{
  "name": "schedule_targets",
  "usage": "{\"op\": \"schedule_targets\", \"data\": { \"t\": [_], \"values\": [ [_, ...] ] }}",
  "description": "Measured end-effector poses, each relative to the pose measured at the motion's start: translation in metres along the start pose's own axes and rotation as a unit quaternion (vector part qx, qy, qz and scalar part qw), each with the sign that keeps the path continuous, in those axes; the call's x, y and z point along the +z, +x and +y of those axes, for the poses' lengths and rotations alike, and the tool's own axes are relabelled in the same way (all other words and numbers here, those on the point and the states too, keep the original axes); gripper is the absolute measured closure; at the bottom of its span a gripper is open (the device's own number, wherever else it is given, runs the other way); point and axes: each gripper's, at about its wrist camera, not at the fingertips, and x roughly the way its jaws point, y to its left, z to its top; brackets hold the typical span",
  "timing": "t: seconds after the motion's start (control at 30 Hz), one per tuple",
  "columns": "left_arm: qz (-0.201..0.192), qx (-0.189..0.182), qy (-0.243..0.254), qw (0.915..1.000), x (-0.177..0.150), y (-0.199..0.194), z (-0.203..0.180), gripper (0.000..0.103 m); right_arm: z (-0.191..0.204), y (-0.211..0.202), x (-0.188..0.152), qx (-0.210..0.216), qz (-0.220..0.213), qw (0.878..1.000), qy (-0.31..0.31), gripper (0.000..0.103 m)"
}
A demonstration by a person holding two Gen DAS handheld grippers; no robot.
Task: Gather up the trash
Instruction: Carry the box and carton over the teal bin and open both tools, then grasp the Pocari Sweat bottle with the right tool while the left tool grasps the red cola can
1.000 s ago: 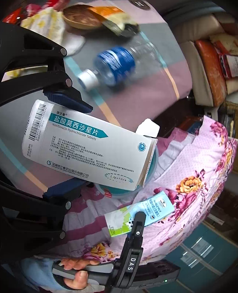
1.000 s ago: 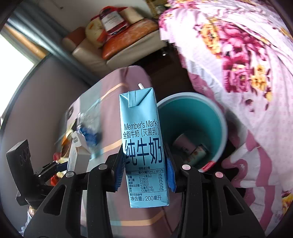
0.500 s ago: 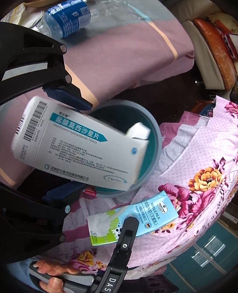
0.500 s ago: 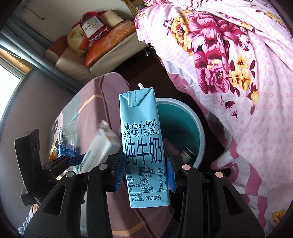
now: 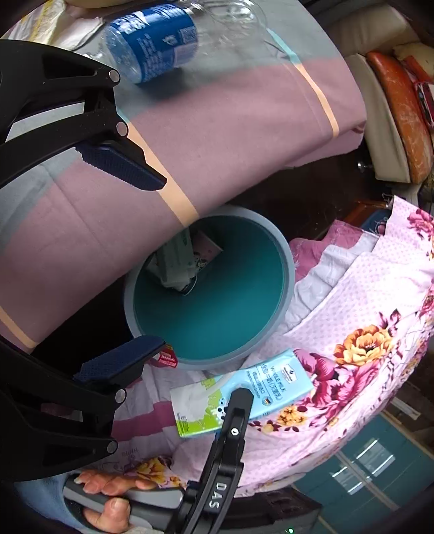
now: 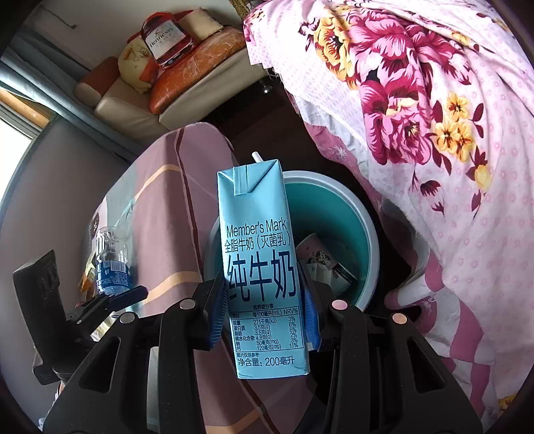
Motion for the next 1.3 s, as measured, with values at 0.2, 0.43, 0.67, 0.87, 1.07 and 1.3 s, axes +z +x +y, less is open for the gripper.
{"op": "schedule_targets", "data": {
  "t": [0.2, 0.43, 0.67, 0.87, 1.07, 1.3],
  "values": [
    [-0.007, -0.008, -0.018, 0.9998, -0.01, -0.011, 0.012, 0.014, 0.007, 0.008, -0.003, -0.008, 0.017, 1.0, -0.002, 0.061],
    [-0.012, -0.01, -0.03, 0.9994, -0.024, -0.022, 0.023, 0.014, 0.019, 0.007, -0.008, -0.014, 0.019, 1.0, -0.01, 0.036],
    [-0.023, -0.007, -0.05, 0.9984, -0.042, -0.04, 0.041, 0.014, 0.039, 0.005, -0.016, -0.014, 0.027, 0.999, -0.021, 0.03],
    [-0.039, -0.002, -0.07, 0.9968, -0.058, -0.064, 0.063, 0.014, 0.064, 0.005, -0.026, -0.013, 0.035, 0.998, -0.041, 0.028],
    [-0.064, 0.009, -0.09, 0.9939, -0.075, -0.093, 0.088, 0.014, 0.101, 0.006, -0.037, -0.011, 0.043, 0.996, -0.071, 0.028],
    [-0.087, 0.035, -0.128, 0.9873, -0.1, -0.129, 0.135, 0.014, 0.151, 0.015, -0.045, -0.011, 0.06, 0.991, -0.115, 0.027]
  ]
}}
